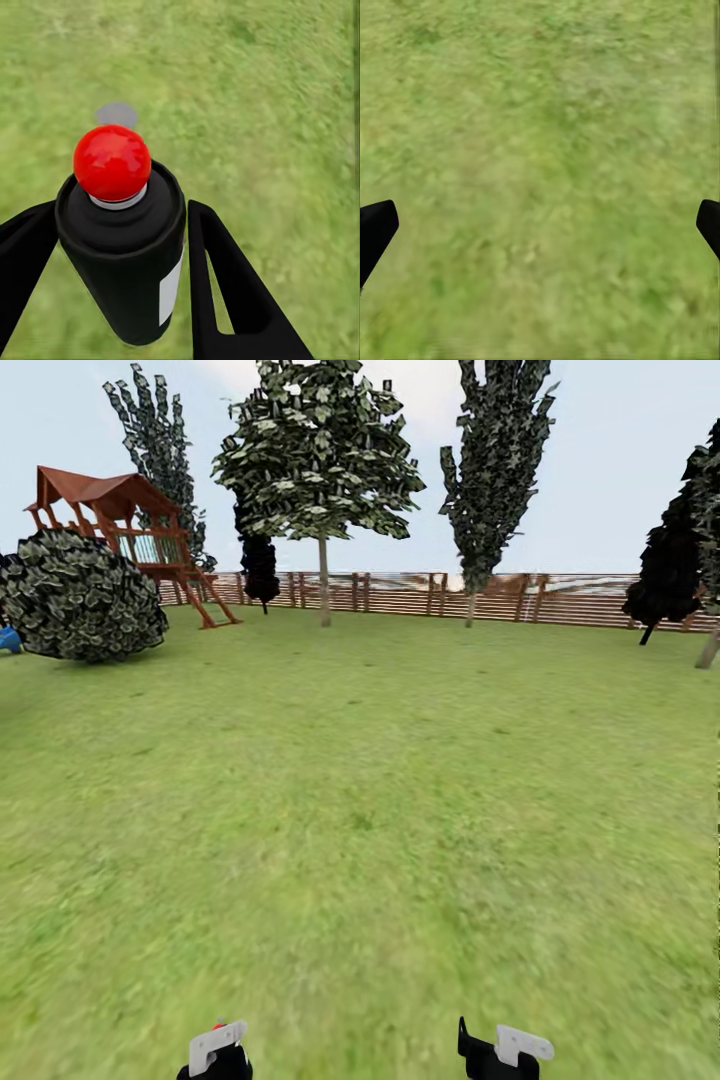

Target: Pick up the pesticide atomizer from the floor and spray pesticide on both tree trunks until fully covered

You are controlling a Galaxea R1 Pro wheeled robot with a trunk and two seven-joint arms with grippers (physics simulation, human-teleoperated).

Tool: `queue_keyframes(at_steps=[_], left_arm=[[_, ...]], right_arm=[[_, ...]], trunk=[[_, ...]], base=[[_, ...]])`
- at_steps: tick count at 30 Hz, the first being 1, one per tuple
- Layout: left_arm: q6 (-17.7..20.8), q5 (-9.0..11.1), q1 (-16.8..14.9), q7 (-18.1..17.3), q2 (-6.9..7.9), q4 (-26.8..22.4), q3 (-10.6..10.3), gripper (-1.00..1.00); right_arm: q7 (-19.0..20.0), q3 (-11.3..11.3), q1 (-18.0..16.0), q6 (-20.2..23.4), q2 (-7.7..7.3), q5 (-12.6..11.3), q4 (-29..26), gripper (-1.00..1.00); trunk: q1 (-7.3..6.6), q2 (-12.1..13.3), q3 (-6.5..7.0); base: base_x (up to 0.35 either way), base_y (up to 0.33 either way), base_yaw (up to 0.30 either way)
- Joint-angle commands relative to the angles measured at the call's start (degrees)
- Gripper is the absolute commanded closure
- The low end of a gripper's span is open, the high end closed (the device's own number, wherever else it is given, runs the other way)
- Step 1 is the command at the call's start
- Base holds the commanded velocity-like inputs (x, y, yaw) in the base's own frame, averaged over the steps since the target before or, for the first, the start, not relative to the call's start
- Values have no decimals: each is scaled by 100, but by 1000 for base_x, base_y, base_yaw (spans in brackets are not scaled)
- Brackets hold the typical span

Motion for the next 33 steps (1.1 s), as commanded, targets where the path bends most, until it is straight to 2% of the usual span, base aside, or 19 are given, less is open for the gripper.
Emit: queue_keyframes(at_steps=[1,33], left_arm=[[-30,20,-8,59,9,-8,-47,100],[-29,20,-7,59,9,-15,-49,100]], right_arm=[[-37,45,-8,-33,-5,-58,2,-100],[-46,45,-8,-33,-5,-56,2,-100]], trunk=[[7,-13,-13],[7,-13,-13]], base=[[339,102,-99],[339,102,-6]])
